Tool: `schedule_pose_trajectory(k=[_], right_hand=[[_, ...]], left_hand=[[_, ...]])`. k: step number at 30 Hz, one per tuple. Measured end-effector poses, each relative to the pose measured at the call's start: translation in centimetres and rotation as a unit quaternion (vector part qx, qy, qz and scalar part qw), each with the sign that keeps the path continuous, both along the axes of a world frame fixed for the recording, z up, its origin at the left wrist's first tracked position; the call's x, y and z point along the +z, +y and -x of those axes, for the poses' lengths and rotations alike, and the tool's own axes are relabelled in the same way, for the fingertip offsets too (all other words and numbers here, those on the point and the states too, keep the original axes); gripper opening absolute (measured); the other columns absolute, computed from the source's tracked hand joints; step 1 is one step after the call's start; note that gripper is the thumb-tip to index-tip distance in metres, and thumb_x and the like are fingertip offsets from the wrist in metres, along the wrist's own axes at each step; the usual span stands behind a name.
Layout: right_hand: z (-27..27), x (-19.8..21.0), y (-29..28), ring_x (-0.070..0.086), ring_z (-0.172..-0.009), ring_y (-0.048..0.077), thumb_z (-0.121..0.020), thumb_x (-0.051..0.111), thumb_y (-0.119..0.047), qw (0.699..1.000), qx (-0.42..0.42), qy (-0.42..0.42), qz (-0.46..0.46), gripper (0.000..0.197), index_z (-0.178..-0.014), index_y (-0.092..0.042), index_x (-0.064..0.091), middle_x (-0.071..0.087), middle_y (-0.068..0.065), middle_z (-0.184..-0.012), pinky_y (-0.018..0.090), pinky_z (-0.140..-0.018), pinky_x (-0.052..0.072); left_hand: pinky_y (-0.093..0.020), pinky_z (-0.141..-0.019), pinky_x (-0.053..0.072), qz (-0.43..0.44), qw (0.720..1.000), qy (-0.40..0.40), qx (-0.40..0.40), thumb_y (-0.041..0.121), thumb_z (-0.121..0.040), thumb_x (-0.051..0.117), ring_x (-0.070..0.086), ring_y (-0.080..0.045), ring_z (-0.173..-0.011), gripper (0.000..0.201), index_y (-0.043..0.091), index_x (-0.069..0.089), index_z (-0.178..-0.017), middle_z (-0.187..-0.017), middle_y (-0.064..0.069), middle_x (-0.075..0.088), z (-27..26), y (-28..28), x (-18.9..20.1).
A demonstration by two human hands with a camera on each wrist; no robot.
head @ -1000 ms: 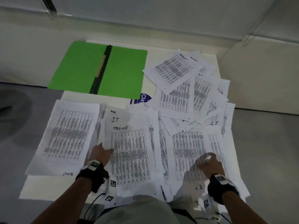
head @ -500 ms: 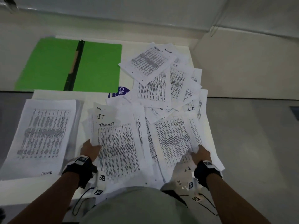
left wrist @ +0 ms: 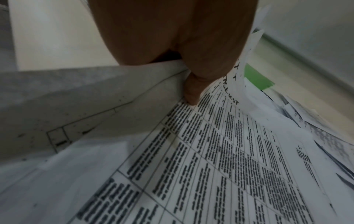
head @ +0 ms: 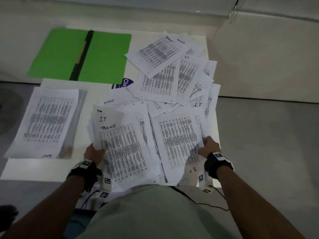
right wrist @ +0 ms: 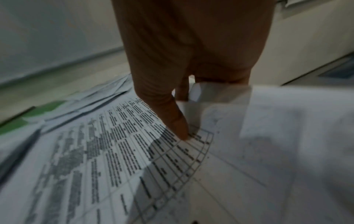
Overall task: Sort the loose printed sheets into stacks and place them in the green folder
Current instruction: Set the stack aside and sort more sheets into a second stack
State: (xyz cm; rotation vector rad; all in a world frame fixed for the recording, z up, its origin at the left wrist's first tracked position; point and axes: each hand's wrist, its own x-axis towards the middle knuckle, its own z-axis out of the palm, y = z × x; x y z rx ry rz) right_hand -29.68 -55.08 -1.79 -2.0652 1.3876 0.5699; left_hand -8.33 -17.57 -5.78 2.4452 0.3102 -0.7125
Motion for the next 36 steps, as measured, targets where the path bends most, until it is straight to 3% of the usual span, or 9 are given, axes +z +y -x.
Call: schedule_pose_trajectory(k=[4, 7, 10, 17, 21, 27, 31, 34, 36], right_hand=[[-1.6, 1.6, 0.4, 0.056, -0.115, 0.039, -0.079, 0.077, -0.023, 0.993, -0.070, -0.094, 0.012, 0.091, -0.148, -0.011, 0.018, 0.050, 0.024, -0.135, 0.042, -0.095, 0.046], [-2.8, 4.8, 0.0, 0.057, -0.116, 0.036, -0.082, 0.074, -0.016, 0.994, 0.000, -0.101, -0.038, 0.049, -0.124, 0.001, 0.054, 0.060, 0.020, -0.119, 0.038, -0.095, 0.046], [-3.5, 9.0, -0.3, 0.067, -0.097, 0.032, -0.074, 0.080, -0.015, 0.983, 0.044, -0.167, -0.069, 0.030, -0.096, -0.002, 0.065, 0.070, 0.014, -0.098, 0.042, -0.089, 0.054], [-4.0, 22.1, 3.7, 0.070, -0.084, 0.011, -0.076, 0.079, -0.017, 0.928, 0.152, -0.332, -0.080, 0.029, -0.103, -0.021, 0.069, 0.074, -0.008, -0.093, 0.032, -0.074, 0.054], [-5.4, 25.3, 6.1, 0.071, -0.090, 0.005, -0.077, 0.079, -0.020, 0.876, 0.134, -0.441, -0.144, 0.033, -0.107, -0.026, 0.068, 0.074, -0.013, -0.099, 0.029, -0.079, 0.053], [-9.2, 17.1, 7.1, 0.066, -0.094, -0.004, -0.081, 0.076, -0.011, 0.870, 0.039, -0.457, -0.182, 0.041, -0.118, -0.019, 0.061, 0.070, -0.010, -0.112, 0.012, -0.080, 0.052], [-9.6, 8.1, 8.1, 0.059, -0.111, 0.012, -0.080, 0.076, -0.011, 0.921, 0.036, -0.318, -0.223, 0.054, -0.127, -0.021, 0.051, 0.061, -0.003, -0.125, 0.033, -0.101, 0.044], [-9.2, 2.7, 9.9, 0.038, -0.137, 0.028, -0.078, 0.079, -0.010, 0.949, 0.035, -0.220, -0.224, 0.081, -0.145, -0.016, 0.033, 0.040, 0.010, -0.150, 0.044, -0.113, 0.033], [-9.3, 0.8, 11.4, 0.037, -0.138, 0.033, -0.080, 0.076, -0.005, 0.959, 0.009, -0.210, -0.189, 0.081, -0.145, -0.014, 0.029, 0.037, 0.017, -0.150, 0.043, -0.112, 0.033]], left_hand=[[-0.043, -0.089, 0.046, -0.007, 1.000, -0.006, -0.002, 0.007, -0.086, 0.064, 0.058, -0.043, -0.111, 0.042, -0.005, 0.054, -0.126, -0.122, -0.029, 0.060, 1.0, -0.6, 0.6], [-0.042, -0.091, 0.045, -0.005, 1.000, -0.009, 0.006, 0.010, -0.087, 0.063, 0.058, -0.041, -0.111, 0.039, -0.001, 0.056, -0.124, -0.122, -0.025, 0.061, 1.2, -0.8, 1.1], [-0.039, -0.091, 0.045, 0.000, 1.000, 0.011, 0.027, 0.012, -0.086, 0.063, 0.058, -0.039, -0.110, 0.038, 0.001, 0.057, -0.122, -0.120, -0.024, 0.063, 1.4, -0.9, 1.6], [-0.039, -0.097, 0.047, 0.001, 0.996, 0.065, 0.062, 0.020, -0.083, 0.063, 0.057, -0.038, -0.114, 0.055, 0.005, 0.049, -0.134, -0.129, -0.021, 0.058, 0.5, -1.1, 0.8], [-0.033, -0.082, 0.047, 0.011, 0.995, 0.069, 0.067, 0.016, -0.084, 0.062, 0.060, -0.036, -0.102, 0.043, 0.003, 0.056, -0.124, -0.119, -0.021, 0.063, 0.5, -1.3, 1.0], [-0.035, -0.077, 0.043, 0.035, 0.994, 0.087, 0.054, 0.007, -0.091, 0.053, 0.058, -0.036, -0.097, 0.033, -0.015, 0.056, -0.115, -0.119, -0.027, 0.059, -0.7, -0.1, 1.5], [-0.040, -0.096, 0.046, 0.037, 0.988, 0.151, 0.011, -0.004, -0.069, 0.072, 0.056, -0.037, -0.113, 0.080, -0.005, 0.036, -0.140, -0.135, -0.022, 0.052, -0.1, 3.2, 3.4], [-0.039, -0.094, 0.046, 0.051, 0.989, 0.139, 0.016, 0.012, -0.095, 0.053, 0.058, -0.037, -0.113, 0.043, -0.007, 0.046, -0.133, -0.127, -0.029, 0.056, -0.1, 3.6, 4.1], [-0.042, -0.098, 0.045, 0.130, 0.980, 0.114, 0.102, 0.032, -0.101, 0.040, 0.057, -0.038, -0.116, 0.048, -0.010, 0.055, -0.121, -0.122, -0.028, 0.058, -1.1, 3.5, 2.0]])
